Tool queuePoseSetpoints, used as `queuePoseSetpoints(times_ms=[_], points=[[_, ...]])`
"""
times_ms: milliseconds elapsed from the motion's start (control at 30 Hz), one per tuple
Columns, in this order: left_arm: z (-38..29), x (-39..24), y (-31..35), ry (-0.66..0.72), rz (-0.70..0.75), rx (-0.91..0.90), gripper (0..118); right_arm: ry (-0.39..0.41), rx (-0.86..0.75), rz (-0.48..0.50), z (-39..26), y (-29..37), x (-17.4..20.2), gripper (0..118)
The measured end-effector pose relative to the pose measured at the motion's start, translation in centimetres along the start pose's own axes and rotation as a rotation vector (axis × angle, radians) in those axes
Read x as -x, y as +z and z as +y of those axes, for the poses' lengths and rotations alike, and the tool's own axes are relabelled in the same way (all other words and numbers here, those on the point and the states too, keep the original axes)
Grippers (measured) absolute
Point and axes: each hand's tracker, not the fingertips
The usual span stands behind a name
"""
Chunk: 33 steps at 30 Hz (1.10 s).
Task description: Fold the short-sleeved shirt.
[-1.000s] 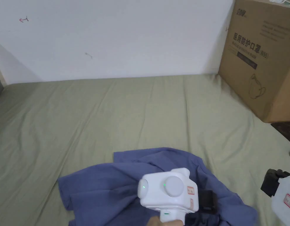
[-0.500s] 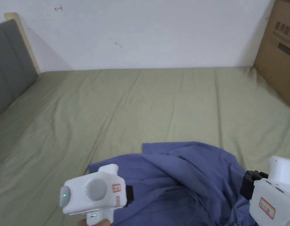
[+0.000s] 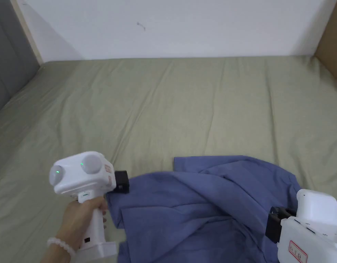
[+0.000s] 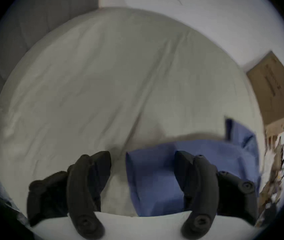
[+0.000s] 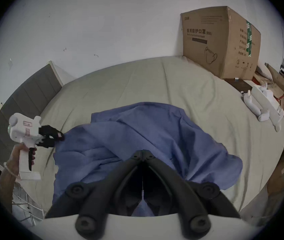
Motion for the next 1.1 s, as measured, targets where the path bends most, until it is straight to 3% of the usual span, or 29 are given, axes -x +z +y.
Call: queuePoseSetpoints(times_ms=[67,133,167,200,233,333,533,567,600,633,667,733,900,1033,1067,1100], points=[[-0.8,-1.3,1.0,-0.106,0.093,-0.077,77,-0.004,0.014,-0.002,-0.3,-0.3,-0.2,0],[0.0,-1.8,1.0,-0.125,0.104,-0.063,61,0.002,0.029,-0.009,-0.5,-0.7,-0.3,0],[0.2,-1.9,1.3,-0.131,0.115,-0.062,45,0.003,0.037,-0.017,-0.6,-0.9,-0.2,0],[0.3,-1.7,1.5,-0.125,0.106,-0.066,18,0.000,0.040,-0.017,-0.6,-1.0,-0.3,0],[0.4,-1.6,1.6,-0.118,0.104,-0.070,2,-0.006,0.042,-0.012,-0.6,-1.1,-0.5,0],[0.3,-1.5,2.6,-0.097,0.071,-0.072,2,-0.044,0.062,0.047,0.7,-1.6,-1.3,0],[0.0,-1.0,7.2,-0.053,-0.065,-0.141,2,0.037,0.088,0.120,9.8,-7.4,-2.3,4],[0.0,-1.2,7.8,-0.068,-0.052,-0.157,2,0.097,0.134,0.081,11.6,-9.5,-2.2,24],[-0.1,-1.3,8.3,-0.092,-0.041,-0.180,2,0.142,0.151,0.066,12.9,-11.2,-2.1,71],[-0.2,-1.5,8.9,-0.106,-0.035,-0.200,2,0.228,0.200,0.056,14.0,-13.9,-1.8,98],[-0.3,-1.5,9.2,-0.107,-0.039,-0.199,2,0.281,0.232,0.018,14.6,-16.1,-1.4,103],[-0.3,-1.3,9.5,-0.101,-0.061,-0.199,2,0.358,0.243,-0.028,15.4,-19.9,-0.5,103],[0.8,-1.3,7.9,-0.099,-0.062,-0.182,2,0.285,0.465,-0.019,14.8,-28.2,-0.8,99],[0.8,-1.5,7.3,-0.110,-0.059,-0.169,2,0.325,0.398,0.010,15.3,-26.6,-0.1,92],[0.7,-1.6,7.3,-0.112,-0.056,-0.165,2,0.341,0.374,0.021,15.5,-25.9,0.1,77],[0.6,-1.7,7.3,-0.113,-0.053,-0.163,2,0.348,0.368,-0.011,15.3,-25.4,0.1,47]])
